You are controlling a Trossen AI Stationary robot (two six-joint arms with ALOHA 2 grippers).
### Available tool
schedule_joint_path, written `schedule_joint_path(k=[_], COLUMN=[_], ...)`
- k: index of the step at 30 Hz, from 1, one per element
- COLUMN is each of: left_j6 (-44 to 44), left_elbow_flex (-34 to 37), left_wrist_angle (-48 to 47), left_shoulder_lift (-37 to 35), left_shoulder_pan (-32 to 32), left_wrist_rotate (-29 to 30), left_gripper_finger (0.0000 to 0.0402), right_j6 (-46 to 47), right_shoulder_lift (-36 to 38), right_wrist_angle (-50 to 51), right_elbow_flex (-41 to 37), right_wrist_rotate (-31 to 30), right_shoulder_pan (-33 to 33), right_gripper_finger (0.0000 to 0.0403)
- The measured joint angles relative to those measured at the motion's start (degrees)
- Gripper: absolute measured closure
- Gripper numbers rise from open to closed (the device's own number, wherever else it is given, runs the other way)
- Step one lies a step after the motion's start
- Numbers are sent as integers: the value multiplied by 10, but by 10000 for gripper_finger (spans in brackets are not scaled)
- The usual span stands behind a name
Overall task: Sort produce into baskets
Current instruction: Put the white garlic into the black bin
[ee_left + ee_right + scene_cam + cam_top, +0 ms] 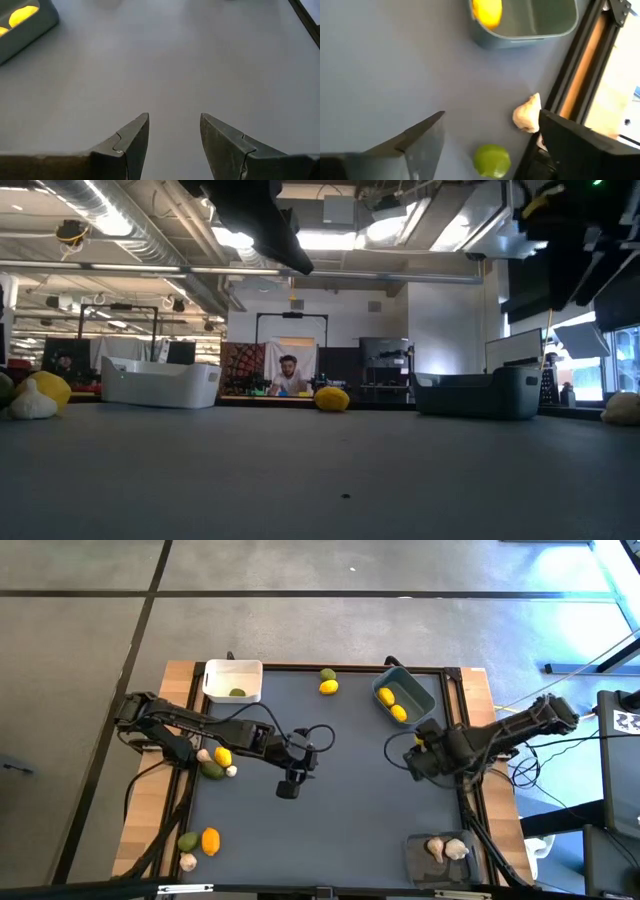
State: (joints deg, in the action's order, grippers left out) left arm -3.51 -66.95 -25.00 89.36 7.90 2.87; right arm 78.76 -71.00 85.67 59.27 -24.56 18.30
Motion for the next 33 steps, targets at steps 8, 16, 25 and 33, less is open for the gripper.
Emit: schedule_joint_path(k=[8, 16, 25, 33], left_j6=[0, -1, 0, 4], left_elbow_flex=[0, 0, 0, 0], left_wrist_angle=[0, -1, -6, -17], left_shoulder_lift=[0, 0, 0, 0], left_shoulder_pan=[0, 0, 0, 0], left_wrist_rotate=[0, 0, 0, 0], left_gripper_finger=[229, 229, 229, 229], right_j6=[-113, -210, -264, -296], right_shoulder_lift=[0, -2, -11, -49], right_wrist_angle=[-2, -9, -26, -36], right_elbow_flex=[0, 0, -6, -90], right_wrist_rotate=[19, 47, 58, 104], right_shoulder_pan=[-134, -233, -279, -295], right_gripper_finger=[44, 66, 85, 91])
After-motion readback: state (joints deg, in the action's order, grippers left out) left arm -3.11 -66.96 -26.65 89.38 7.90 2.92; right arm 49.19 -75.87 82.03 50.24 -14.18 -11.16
